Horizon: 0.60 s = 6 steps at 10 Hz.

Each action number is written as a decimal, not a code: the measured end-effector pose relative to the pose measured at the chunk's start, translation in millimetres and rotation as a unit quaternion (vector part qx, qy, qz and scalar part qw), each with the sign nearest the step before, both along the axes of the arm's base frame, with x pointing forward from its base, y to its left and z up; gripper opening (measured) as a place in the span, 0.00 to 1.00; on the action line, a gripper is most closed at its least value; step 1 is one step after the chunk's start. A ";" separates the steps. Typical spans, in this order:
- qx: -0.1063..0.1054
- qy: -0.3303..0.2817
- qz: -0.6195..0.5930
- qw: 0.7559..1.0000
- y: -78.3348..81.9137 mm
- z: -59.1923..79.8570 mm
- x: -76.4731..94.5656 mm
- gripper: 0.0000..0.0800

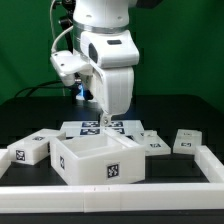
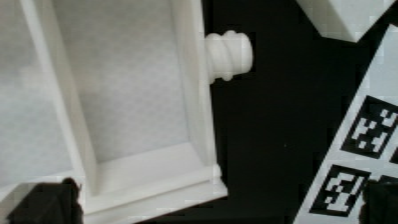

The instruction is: Assemble cabinet

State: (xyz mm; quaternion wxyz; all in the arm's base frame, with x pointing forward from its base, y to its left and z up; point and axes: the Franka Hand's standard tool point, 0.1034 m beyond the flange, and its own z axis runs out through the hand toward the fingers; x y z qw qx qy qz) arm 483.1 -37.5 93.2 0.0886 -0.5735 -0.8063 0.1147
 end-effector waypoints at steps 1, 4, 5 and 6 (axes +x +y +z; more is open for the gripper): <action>0.000 0.000 0.000 1.000 -0.2 -0.5 -0.3 1.00; -0.001 0.013 -0.001 1.000 -0.3 -1.7 -5.2 1.00; -0.002 0.024 -0.001 1.000 -0.2 -2.0 -8.1 1.00; -0.001 0.013 -0.001 1.000 -0.7 -2.2 -4.4 1.00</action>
Offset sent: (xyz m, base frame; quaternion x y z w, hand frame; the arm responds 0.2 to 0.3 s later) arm 0.0000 0.0000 0.0000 0.0000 0.0000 0.0000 1.0000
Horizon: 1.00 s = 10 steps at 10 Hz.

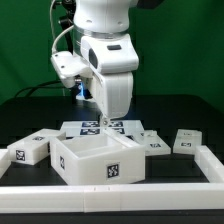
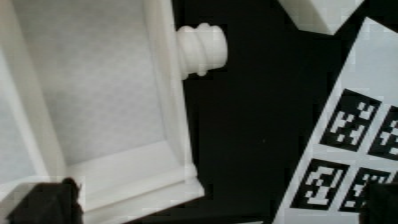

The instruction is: Assemble cabinet

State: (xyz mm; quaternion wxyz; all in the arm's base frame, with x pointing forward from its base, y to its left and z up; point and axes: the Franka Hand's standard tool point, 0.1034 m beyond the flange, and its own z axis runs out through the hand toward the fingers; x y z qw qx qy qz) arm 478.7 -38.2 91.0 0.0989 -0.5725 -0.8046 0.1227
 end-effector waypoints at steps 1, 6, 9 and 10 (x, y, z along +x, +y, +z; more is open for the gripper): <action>0.000 0.001 -0.001 1.000 -0.2 -0.5 -0.7 1.00; 0.017 -0.101 0.006 0.995 -15.2 -6.9 -5.7 1.00; 0.017 -0.100 0.011 0.995 -14.8 -8.8 -4.8 1.00; 0.019 -0.095 0.021 0.995 -13.7 -12.8 -2.0 1.00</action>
Offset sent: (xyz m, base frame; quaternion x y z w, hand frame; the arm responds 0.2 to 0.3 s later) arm -0.0083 -0.0044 -0.0005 -0.1939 0.0018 -0.0161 0.9809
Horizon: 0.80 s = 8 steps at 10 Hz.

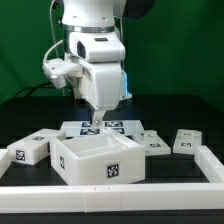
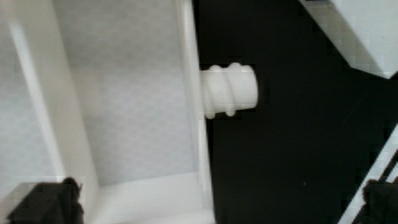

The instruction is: Assemble cabinet

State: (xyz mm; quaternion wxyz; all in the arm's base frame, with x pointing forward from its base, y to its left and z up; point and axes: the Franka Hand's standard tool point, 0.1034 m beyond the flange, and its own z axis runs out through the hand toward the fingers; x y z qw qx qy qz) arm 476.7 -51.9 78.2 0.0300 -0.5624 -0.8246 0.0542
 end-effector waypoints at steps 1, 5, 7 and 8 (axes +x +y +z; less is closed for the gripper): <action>-0.001 0.004 0.009 1.000 0.2 -2.9 4.1 1.00; 0.000 0.009 0.007 1.000 -0.6 -11.2 4.4 1.00; 0.001 0.002 0.005 1.000 -2.2 -12.3 5.0 1.00; 0.002 0.000 0.006 1.000 -2.8 -12.8 5.2 1.00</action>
Offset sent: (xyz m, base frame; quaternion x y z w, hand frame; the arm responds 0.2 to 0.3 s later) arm -0.0007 0.0032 -0.0092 0.0012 0.0207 -0.0012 0.9998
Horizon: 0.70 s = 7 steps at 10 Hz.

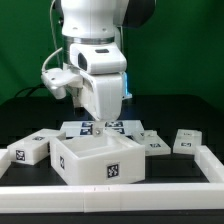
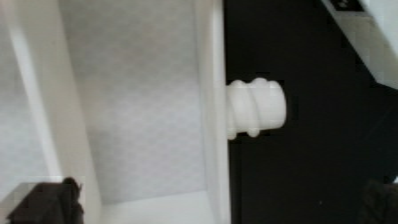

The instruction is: Assemble cabinet

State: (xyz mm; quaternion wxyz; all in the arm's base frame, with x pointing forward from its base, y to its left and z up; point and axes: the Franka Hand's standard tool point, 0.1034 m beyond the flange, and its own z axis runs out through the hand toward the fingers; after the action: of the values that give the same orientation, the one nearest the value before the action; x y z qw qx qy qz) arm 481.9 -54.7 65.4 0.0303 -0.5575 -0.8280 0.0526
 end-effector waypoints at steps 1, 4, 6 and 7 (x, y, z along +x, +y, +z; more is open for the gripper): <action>0.001 -0.002 -0.002 1.000 -0.8 -2.9 -2.2 1.00; 0.003 0.007 -0.001 1.000 2.8 -10.9 -6.6 1.00; 0.005 0.013 0.001 1.000 4.9 -16.9 -9.7 1.00; 0.006 0.016 0.001 1.000 5.2 -19.9 -11.5 1.00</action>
Offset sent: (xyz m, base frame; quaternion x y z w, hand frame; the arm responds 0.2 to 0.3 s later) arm -0.0024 0.0100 -0.0085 0.0032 0.0184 -0.0159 0.9997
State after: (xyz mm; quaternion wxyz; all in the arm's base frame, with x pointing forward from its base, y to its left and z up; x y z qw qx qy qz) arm 470.4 -49.5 45.5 0.0469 -0.5557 -0.8281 0.0569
